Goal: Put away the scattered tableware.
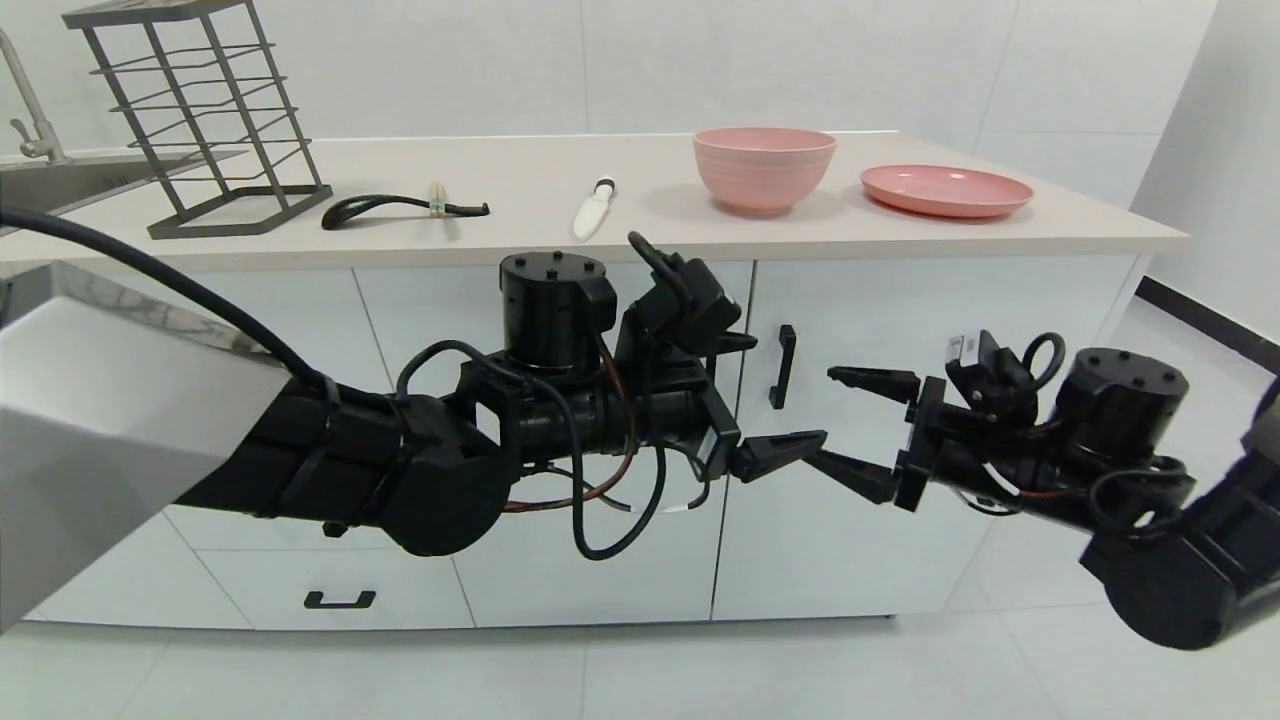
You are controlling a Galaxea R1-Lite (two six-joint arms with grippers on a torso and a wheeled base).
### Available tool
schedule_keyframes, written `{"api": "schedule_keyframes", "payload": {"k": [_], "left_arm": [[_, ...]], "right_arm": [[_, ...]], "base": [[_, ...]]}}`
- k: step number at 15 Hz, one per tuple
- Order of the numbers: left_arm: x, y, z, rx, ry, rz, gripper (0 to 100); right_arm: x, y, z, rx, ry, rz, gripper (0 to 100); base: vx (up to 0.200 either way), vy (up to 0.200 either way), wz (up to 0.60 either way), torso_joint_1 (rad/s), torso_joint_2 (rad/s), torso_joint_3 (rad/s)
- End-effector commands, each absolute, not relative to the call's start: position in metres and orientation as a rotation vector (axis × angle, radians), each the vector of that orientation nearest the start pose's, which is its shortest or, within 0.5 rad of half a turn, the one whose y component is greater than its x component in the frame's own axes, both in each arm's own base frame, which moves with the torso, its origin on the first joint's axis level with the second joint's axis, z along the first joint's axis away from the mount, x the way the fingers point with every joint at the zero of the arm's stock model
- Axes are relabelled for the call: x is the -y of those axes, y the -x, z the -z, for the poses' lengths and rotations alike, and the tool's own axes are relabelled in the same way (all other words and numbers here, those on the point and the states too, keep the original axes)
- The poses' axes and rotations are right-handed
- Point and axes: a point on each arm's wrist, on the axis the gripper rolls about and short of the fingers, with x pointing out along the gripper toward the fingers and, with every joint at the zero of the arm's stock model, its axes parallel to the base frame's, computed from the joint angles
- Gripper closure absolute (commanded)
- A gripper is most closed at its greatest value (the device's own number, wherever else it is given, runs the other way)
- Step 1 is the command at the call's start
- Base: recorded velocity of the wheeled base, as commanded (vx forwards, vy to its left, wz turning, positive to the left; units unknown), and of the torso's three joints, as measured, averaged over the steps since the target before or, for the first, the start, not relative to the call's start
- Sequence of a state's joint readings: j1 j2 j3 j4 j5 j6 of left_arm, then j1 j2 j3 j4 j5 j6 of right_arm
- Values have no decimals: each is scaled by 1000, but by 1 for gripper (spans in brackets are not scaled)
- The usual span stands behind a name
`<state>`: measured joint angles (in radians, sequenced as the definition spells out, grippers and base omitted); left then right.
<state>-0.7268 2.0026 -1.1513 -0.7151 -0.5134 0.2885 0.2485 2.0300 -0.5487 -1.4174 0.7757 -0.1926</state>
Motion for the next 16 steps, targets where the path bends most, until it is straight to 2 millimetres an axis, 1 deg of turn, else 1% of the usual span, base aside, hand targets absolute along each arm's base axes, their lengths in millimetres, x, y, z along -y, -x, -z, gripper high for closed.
{"api": "schedule_keyframes", "payload": {"k": [1,2,4,7,9,12,13,15,16], "left_arm": [[259,-278,-180,37,-265,1243,0],[254,-272,-179,39,-268,1243,0],[246,-263,-177,39,-275,1245,0],[240,-256,-175,27,-278,1246,0],[240,-256,-175,25,-278,1244,0],[239,-254,-172,14,-279,1247,0],[239,-254,-172,14,-280,1246,0],[240,-254,-172,15,-280,1244,0],[239,-256,-172,13,-280,1232,0]], "right_arm": [[-104,-348,-72,35,158,-1002,0],[-107,-360,-64,35,158,-993,0],[-110,-372,-58,38,159,-991,0],[-107,-374,-56,34,158,-982,0],[-108,-376,-50,27,158,-986,0],[-120,-373,-47,28,157,-1029,0],[-121,-371,-47,27,157,-1034,0],[-123,-364,-47,33,151,-1101,0],[-121,-358,-52,47,154,-1114,0]], "base": [[0,0,0,0,0,0],[0,0,0,0,0,0],[0,0,0,0,0,0],[0,0,0,0,0,0],[0,0,0,0,0,0],[0,0,0,0,0,0],[0,0,0,0,0,0],[0,0,0,0,0,0],[0,0,0,0,0,0]]}}
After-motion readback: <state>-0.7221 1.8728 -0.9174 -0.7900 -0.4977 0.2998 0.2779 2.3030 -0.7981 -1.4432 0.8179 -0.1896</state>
